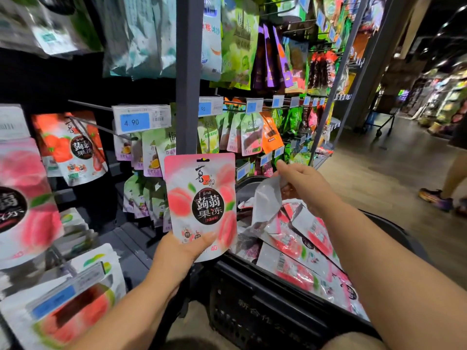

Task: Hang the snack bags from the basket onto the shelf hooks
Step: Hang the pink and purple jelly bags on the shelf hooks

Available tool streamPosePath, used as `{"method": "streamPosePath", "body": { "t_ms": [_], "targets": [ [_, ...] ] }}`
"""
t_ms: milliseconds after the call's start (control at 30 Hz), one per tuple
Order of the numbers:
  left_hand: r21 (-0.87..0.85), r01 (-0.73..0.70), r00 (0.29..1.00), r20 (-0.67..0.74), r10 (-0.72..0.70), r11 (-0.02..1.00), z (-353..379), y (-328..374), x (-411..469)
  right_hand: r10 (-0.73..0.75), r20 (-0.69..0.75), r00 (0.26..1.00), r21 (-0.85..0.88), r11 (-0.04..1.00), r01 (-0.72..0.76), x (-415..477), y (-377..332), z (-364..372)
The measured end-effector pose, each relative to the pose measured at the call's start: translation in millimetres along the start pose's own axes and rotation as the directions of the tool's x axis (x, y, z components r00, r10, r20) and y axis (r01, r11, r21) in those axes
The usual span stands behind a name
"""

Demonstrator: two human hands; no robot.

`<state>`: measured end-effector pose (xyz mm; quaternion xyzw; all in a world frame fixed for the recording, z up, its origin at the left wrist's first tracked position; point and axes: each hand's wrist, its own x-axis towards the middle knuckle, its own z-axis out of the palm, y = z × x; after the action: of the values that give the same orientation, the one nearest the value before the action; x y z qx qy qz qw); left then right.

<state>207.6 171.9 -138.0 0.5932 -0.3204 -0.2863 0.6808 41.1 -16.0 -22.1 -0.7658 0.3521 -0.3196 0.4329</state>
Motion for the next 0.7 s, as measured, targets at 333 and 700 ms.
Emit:
{"method": "streamPosePath", "body": {
  "t_ms": [333,700],
  "targets": [
    [-0.014,-0.005,1.0,0.009,0.006,1.0,1,1,-1,0.332,0.121,0.936,-0.42,0.871,-0.255,-10,-3,-26],
    [-0.03,0.038,0.999,-0.002,-0.038,0.999,2,1,-3,0.506,0.096,0.857,-0.49,0.774,-0.402,-7,31,-22]
  ]
}}
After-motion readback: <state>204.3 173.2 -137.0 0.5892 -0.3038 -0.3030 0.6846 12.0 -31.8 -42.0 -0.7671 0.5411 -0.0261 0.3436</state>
